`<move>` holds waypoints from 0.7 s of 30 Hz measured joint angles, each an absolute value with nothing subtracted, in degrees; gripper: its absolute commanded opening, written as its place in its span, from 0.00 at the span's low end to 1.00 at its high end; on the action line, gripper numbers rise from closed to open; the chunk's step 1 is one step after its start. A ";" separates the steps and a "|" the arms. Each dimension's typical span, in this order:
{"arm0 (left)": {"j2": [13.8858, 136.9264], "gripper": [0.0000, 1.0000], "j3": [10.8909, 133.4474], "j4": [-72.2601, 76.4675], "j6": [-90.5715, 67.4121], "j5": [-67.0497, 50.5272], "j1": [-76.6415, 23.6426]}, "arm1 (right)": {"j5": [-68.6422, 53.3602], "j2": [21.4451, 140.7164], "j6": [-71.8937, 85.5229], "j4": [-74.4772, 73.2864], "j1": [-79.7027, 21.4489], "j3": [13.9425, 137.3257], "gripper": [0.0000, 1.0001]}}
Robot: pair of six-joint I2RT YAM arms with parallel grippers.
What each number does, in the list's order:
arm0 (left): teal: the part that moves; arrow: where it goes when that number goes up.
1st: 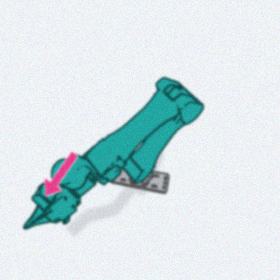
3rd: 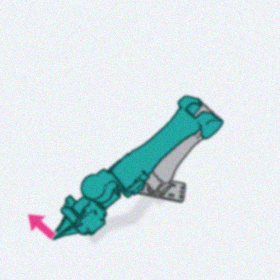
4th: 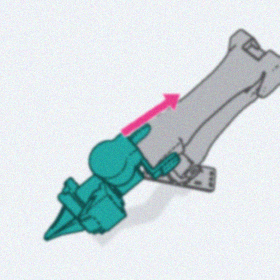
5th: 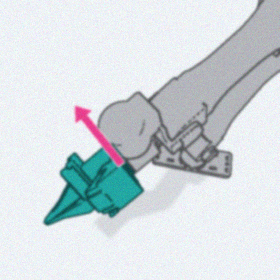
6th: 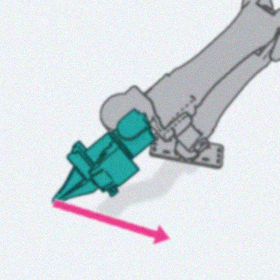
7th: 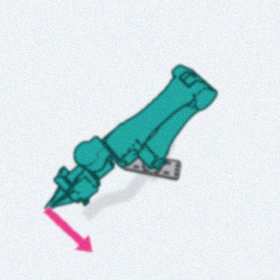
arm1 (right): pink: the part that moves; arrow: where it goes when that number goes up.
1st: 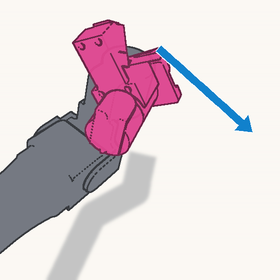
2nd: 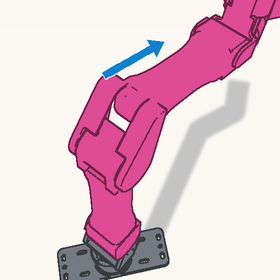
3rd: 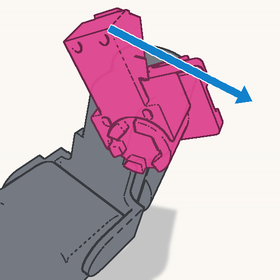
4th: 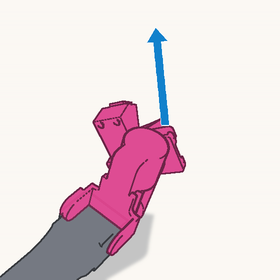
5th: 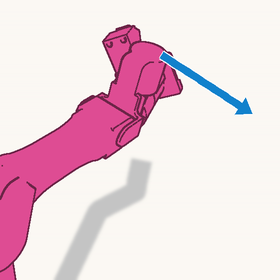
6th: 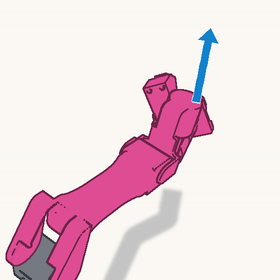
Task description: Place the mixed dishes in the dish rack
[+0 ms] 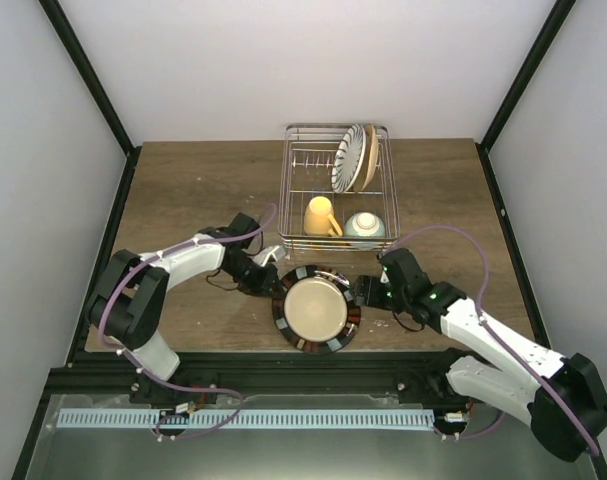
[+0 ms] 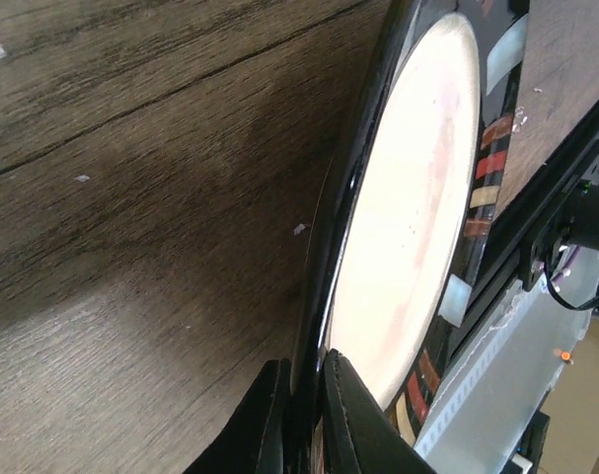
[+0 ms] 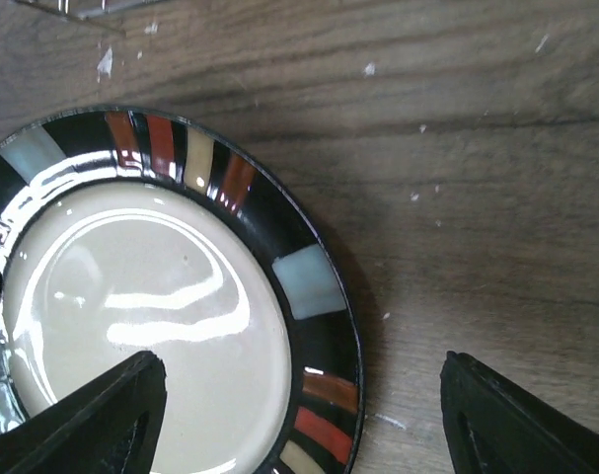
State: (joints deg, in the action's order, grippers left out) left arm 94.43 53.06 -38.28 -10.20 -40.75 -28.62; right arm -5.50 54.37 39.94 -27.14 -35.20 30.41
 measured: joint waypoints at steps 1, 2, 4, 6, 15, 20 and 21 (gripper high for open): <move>94.35 0.00 53.25 -38.61 -10.15 -40.82 -28.56 | -6.26 54.39 39.94 -26.65 -35.00 29.85 0.78; 94.28 0.00 53.45 -38.87 -10.09 -40.91 -28.49 | -7.31 54.39 39.94 -25.96 -34.81 29.12 0.79; 93.73 0.00 54.13 -39.88 -9.89 -41.28 -28.23 | -9.45 54.28 39.90 -24.01 -34.24 27.46 0.79; 93.23 0.00 55.16 -41.04 -9.72 -41.67 -27.99 | -11.57 53.91 39.75 -21.89 -33.39 25.63 0.79; 92.29 0.00 57.17 -42.98 -8.97 -40.82 -27.29 | -19.68 52.56 38.39 -10.72 -28.91 17.45 0.79; 92.27 0.00 57.43 -43.20 -8.93 -41.06 -27.29 | -22.33 56.03 36.77 -2.94 -27.22 13.61 0.79; 92.27 0.00 57.43 -43.20 -8.93 -41.12 -27.29 | -22.72 57.10 36.38 -0.99 -26.83 12.84 0.79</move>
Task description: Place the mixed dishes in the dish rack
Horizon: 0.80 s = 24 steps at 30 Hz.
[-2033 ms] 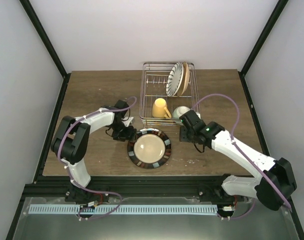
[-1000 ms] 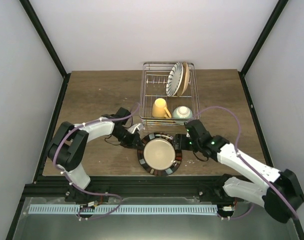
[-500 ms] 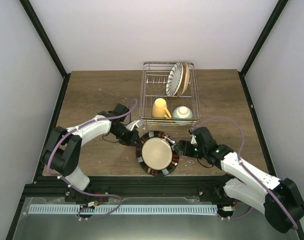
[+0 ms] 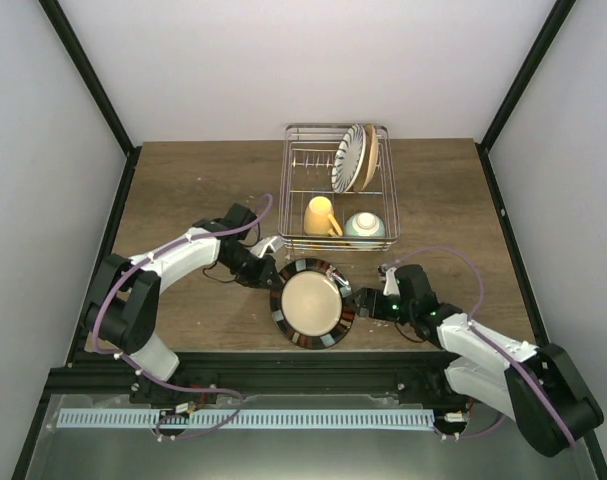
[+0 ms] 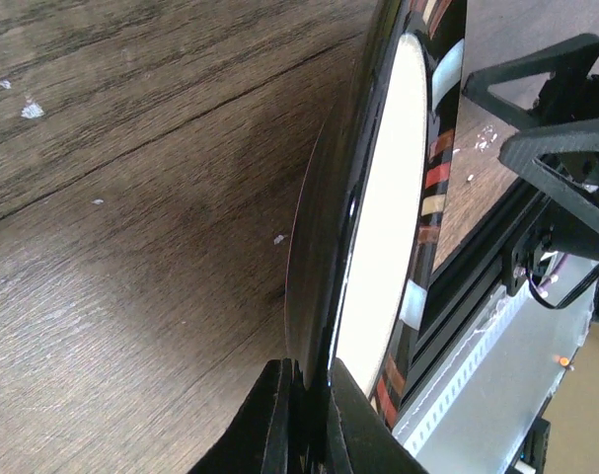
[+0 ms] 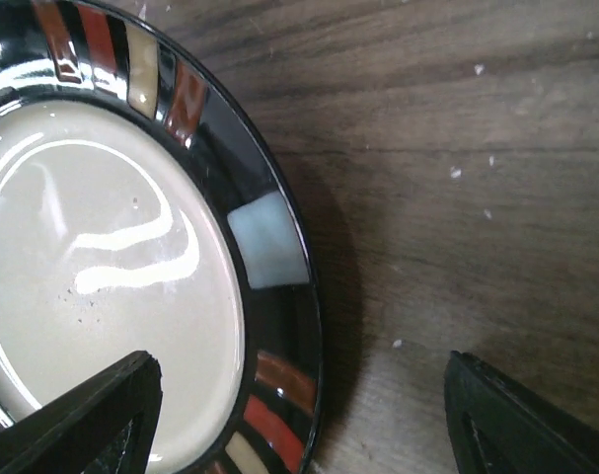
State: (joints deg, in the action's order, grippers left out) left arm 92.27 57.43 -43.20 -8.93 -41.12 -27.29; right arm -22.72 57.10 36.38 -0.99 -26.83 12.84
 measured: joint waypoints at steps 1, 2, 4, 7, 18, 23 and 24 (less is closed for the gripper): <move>92.29 0.00 57.43 -43.20 -8.93 -41.21 -27.29 | -23.20 57.82 35.92 1.06 -26.44 12.29 0.79; 92.29 0.00 57.45 -43.22 -8.93 -41.23 -27.29 | -23.51 58.61 35.55 3.18 -26.15 11.84 0.79; 92.29 0.00 57.45 -43.33 -8.93 -41.32 -27.29 | -24.67 60.36 34.89 7.90 -25.30 10.70 0.79; 92.29 0.00 57.45 -43.46 -8.95 -41.71 -27.29 | -26.68 63.53 33.85 14.85 -23.86 9.39 0.79; 92.27 0.00 57.95 -43.33 -8.91 -46.00 -27.29 | -37.17 88.47 30.81 37.43 -22.94 16.12 0.71; 91.92 0.00 58.02 -43.38 -8.93 -45.95 -27.09 | -40.03 89.45 30.85 37.67 -22.94 17.30 0.62; 91.81 0.00 58.02 -43.38 -8.93 -45.95 -27.05 | -40.34 88.58 30.68 37.06 -22.96 17.32 0.59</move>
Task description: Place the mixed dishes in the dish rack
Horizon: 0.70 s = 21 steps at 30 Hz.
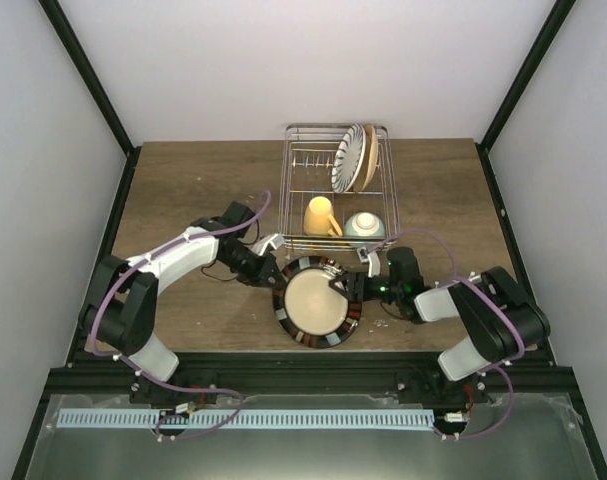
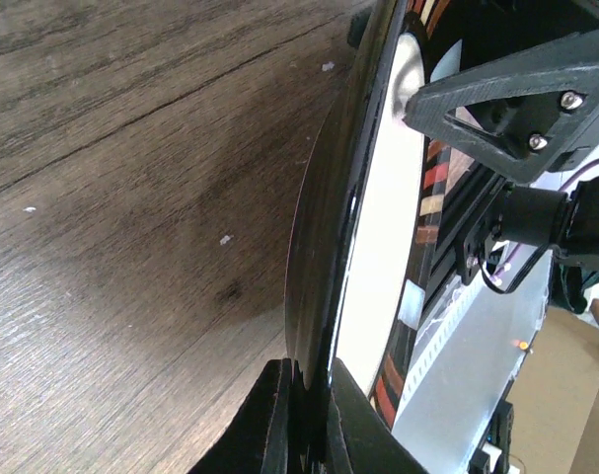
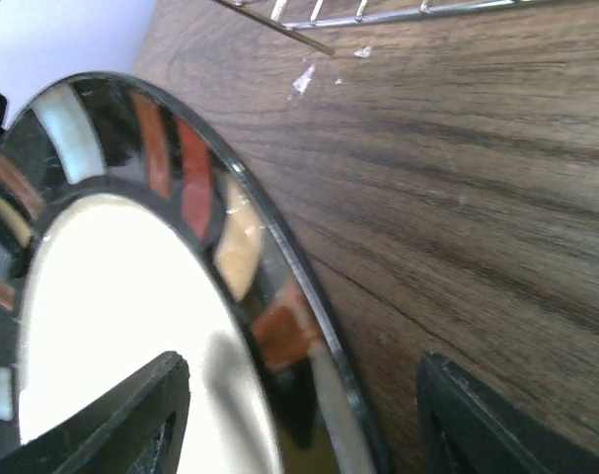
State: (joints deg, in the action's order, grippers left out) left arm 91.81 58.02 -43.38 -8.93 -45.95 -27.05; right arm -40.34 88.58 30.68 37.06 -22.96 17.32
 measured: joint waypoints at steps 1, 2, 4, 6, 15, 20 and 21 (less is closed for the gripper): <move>91.68 0.00 58.06 -43.38 -8.93 -45.95 -26.96 | -40.62 87.72 30.39 36.40 -22.94 17.32 0.58; 91.64 0.00 58.13 -43.38 -8.91 -45.95 -26.85 | -41.06 86.61 30.44 35.55 -22.94 17.34 0.56; 91.64 0.00 58.41 -43.44 -8.88 -45.89 -26.50 | -42.26 84.88 30.30 34.24 -22.94 17.43 0.52; 91.64 0.00 58.83 -43.64 -8.47 -45.98 -26.09 | -43.22 83.40 30.11 32.40 -22.94 17.78 0.50; 91.66 0.00 59.96 -44.25 -6.90 -49.17 -24.73 | -45.74 74.26 29.19 20.60 -21.96 19.18 0.47; 92.23 0.00 61.21 -44.29 -6.83 -49.15 -24.40 | -46.48 74.39 28.99 18.33 -21.50 20.27 0.44; 92.55 0.00 61.56 -44.31 -6.81 -49.08 -24.34 | -46.48 74.70 28.99 18.06 -21.43 20.53 0.43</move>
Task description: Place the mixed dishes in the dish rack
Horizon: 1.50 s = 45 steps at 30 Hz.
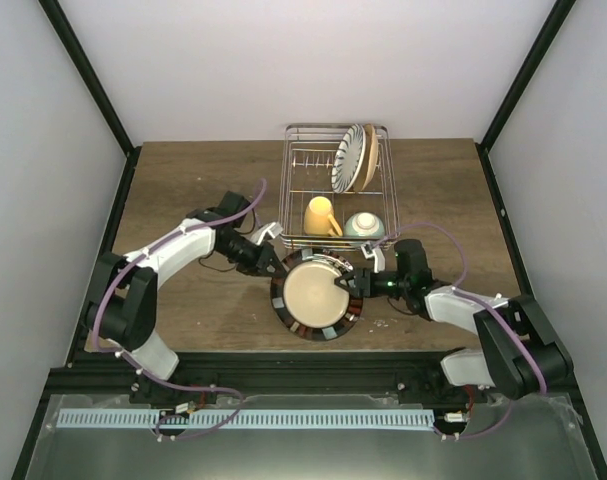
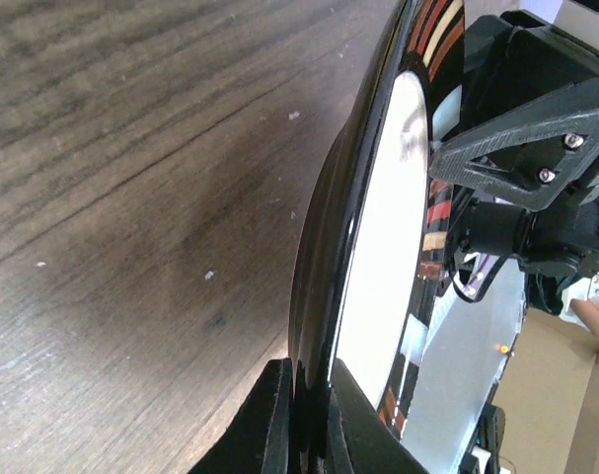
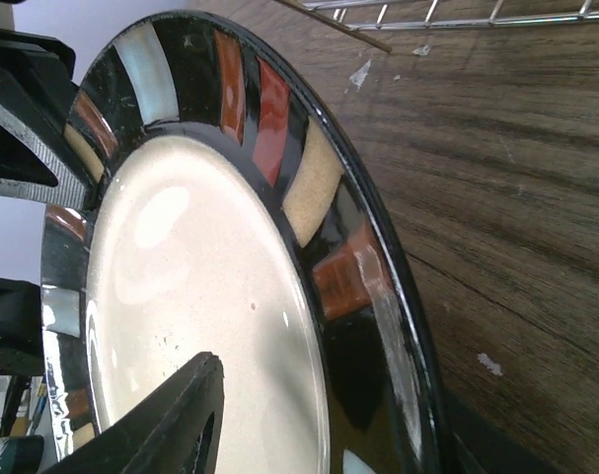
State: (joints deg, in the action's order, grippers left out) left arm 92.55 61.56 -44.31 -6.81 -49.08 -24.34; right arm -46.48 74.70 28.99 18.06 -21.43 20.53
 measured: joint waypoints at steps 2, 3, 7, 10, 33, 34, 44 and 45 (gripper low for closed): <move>93.49 0.00 62.63 -44.49 -6.70 -48.86 -24.14 | -46.46 75.66 29.02 17.78 -21.34 21.15 0.43; 94.08 0.00 63.42 -44.77 -6.57 -48.71 -23.99 | -46.44 76.18 29.02 17.43 -21.32 21.61 0.43; 96.38 0.00 66.94 -45.71 -5.65 -48.12 -23.24 | -46.15 77.17 29.12 15.11 -21.34 23.29 0.40; 97.58 0.00 69.25 -45.84 -5.28 -47.88 -22.72 | -46.13 77.19 29.23 12.91 -21.39 24.32 0.38; 97.10 0.07 71.11 -43.48 -2.02 -47.75 -20.58 | -45.08 73.43 34.79 2.59 -23.27 28.62 0.01; 96.60 0.13 71.09 -43.38 -1.78 -47.68 -20.51 | -44.80 72.88 34.83 2.00 -23.38 28.95 0.01; 88.14 0.61 66.70 -39.70 -5.28 -40.16 -20.67 | -44.56 67.85 32.53 0.10 -28.97 32.95 0.01; 87.35 0.61 66.48 -39.70 -5.50 -39.90 -20.91 | -45.01 67.77 32.27 0.60 -29.32 32.97 0.01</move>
